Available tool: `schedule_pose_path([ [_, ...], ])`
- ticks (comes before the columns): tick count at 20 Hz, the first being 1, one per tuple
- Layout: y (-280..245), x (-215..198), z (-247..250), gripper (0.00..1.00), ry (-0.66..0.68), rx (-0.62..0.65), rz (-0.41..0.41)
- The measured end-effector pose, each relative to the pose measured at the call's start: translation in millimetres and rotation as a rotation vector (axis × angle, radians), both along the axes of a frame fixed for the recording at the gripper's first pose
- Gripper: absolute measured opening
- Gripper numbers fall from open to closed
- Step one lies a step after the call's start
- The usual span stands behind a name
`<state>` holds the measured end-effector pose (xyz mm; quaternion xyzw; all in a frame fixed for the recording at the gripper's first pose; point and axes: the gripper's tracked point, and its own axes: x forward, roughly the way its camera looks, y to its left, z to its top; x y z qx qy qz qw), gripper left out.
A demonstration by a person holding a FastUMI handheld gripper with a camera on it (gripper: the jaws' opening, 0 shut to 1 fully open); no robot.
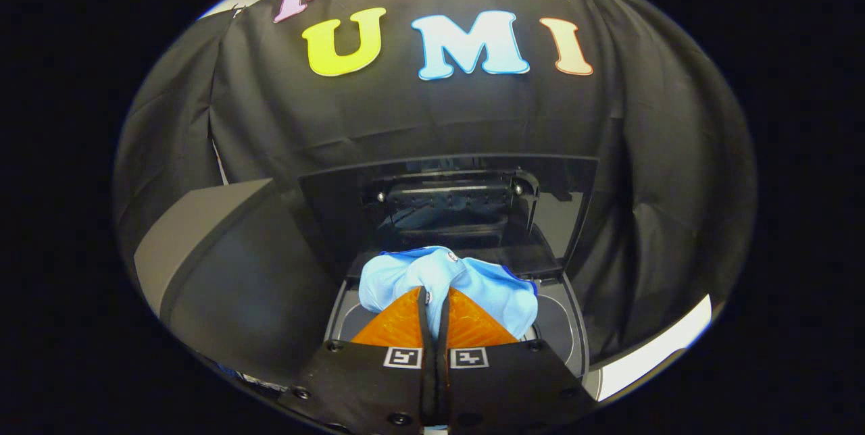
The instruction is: Put the clothes into the washing machine and then close the washing machine lid.
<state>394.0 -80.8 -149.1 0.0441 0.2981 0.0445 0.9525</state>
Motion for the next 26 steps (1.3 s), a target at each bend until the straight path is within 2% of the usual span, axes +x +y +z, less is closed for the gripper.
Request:
schedule_pose_path([
  [4, 0.1, -0.6, -39.9, 0.02, 0.073, -0.020, -0.006],
  [17, 9.8, -9.5, -109.2, 0.02, 0.220, -0.047, -0.019],
  [19, 10.1, -14.6, -117.4, 0.06, 0.245, -0.044, -0.023],
  [21, 9.4, -18.6, -119.5, 0.16, 0.254, -0.031, -0.031],
  [26, 2.2, -20.5, -118.3, 0.98, 0.254, -0.044, -0.051],
])
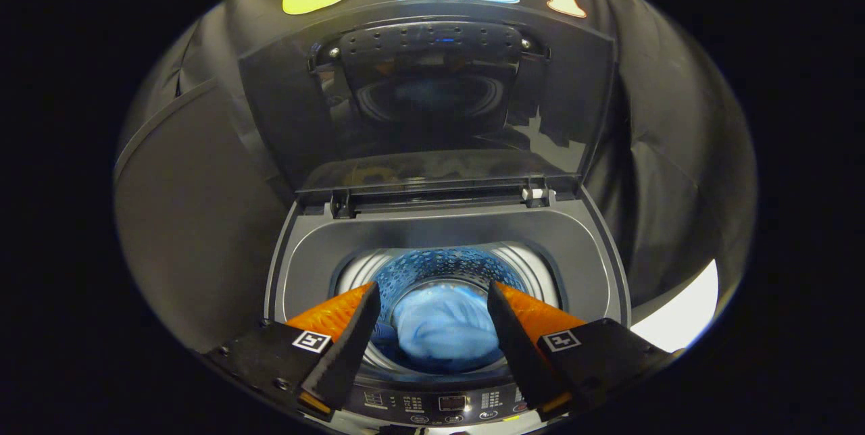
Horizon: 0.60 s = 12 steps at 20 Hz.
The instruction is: Put the clothes into the washing machine and then close the washing machine lid.
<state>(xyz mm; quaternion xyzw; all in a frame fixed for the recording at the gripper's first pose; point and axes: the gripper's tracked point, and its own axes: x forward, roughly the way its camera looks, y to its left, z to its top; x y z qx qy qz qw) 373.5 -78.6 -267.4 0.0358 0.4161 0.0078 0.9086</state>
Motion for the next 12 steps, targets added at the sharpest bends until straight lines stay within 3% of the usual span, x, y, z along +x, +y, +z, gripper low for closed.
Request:
schedule_pose_path([
  [6, -0.2, -9.1, 14.0, 0.97, -0.028, 0.005, -0.017],
  [12, 15.7, -28.1, 65.4, 0.97, -0.133, -0.007, 0.030],
])
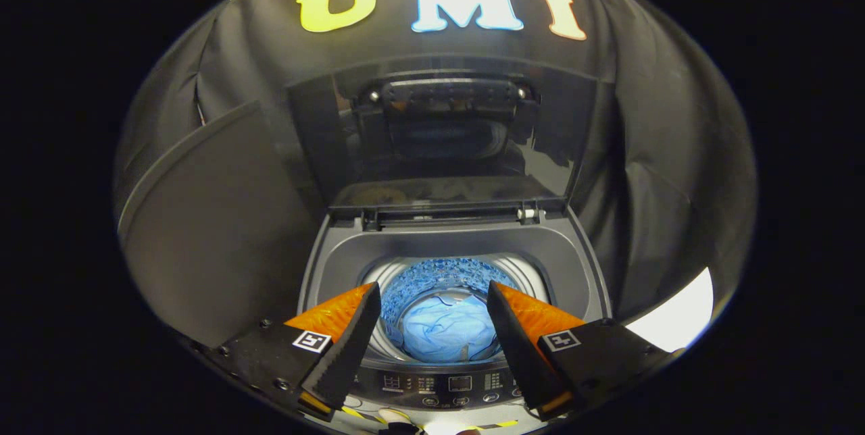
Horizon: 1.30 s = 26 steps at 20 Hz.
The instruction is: Put the clothes into the washing machine and then close the washing machine lid.
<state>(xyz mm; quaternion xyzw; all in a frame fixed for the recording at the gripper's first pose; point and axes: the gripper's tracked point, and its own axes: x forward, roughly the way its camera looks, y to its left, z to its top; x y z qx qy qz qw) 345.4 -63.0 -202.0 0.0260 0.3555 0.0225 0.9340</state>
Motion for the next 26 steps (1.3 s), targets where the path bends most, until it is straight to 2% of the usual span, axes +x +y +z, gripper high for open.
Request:
schedule_pose_path([
  [4, 5.4, 2.0, 46.3, 0.97, -0.126, -0.006, 0.016],
  [7, 5.5, 15.5, 82.4, 0.97, -0.250, -0.006, 0.011],
  [11, 1.2, 35.2, 114.6, 0.97, -0.343, 0.019, 0.010],
  [20, -7.6, 99.6, 160.2, 0.97, -0.426, 0.044, 0.007],
  [26, -13.1, 155.5, 174.7, 0.97, -0.456, 0.013, 0.014],
])
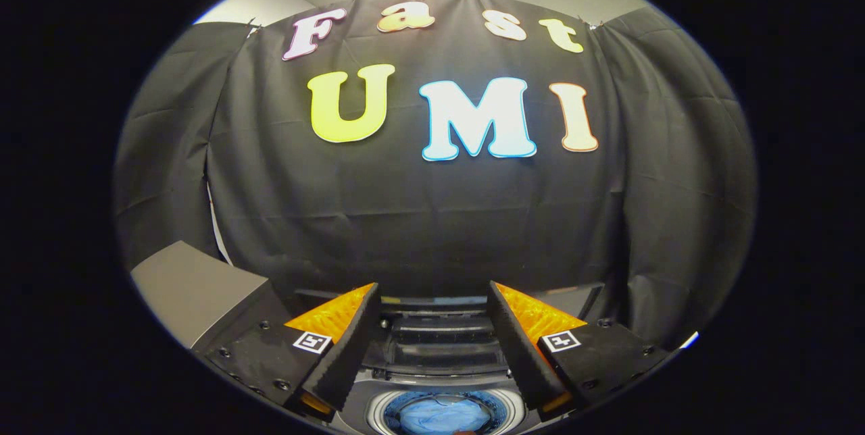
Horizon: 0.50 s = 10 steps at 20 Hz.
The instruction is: Put the clothes into the washing machine and then close the washing machine lid.
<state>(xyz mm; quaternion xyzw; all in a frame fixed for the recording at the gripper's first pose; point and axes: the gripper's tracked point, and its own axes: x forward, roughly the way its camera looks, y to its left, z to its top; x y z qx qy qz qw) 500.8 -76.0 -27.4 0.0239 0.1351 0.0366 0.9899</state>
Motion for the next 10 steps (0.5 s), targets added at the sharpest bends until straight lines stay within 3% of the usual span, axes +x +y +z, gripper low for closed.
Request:
schedule_pose_path([
  [10, 9.5, 72.7, -14.3, 0.98, 0.044, -0.014, 0.010],
])
